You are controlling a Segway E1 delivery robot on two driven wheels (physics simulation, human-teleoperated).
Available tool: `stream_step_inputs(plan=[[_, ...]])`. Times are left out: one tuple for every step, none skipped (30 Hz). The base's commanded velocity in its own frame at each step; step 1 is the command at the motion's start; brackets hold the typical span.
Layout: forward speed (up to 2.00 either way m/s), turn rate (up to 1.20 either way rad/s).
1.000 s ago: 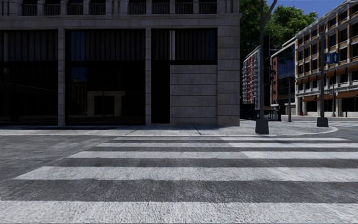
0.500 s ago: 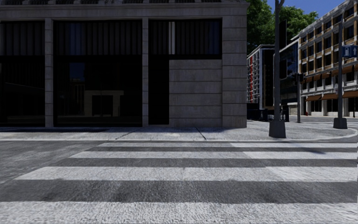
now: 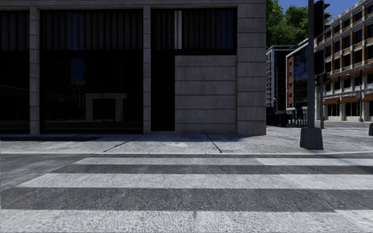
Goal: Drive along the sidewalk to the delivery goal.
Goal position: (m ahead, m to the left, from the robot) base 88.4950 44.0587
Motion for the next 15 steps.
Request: stream_step_inputs(plan=[[1.99,0.00],[1.99,0.00],[1.99,0.00],[1.99,0.00],[1.99,0.00],[1.99,0.00],[1.99,0.00],[1.99,0.00],[1.99,0.00],[1.99,0.00],[1.99,0.00],[1.99,0.00],[1.99,0.00],[1.99,0.00],[1.99,0.00]])
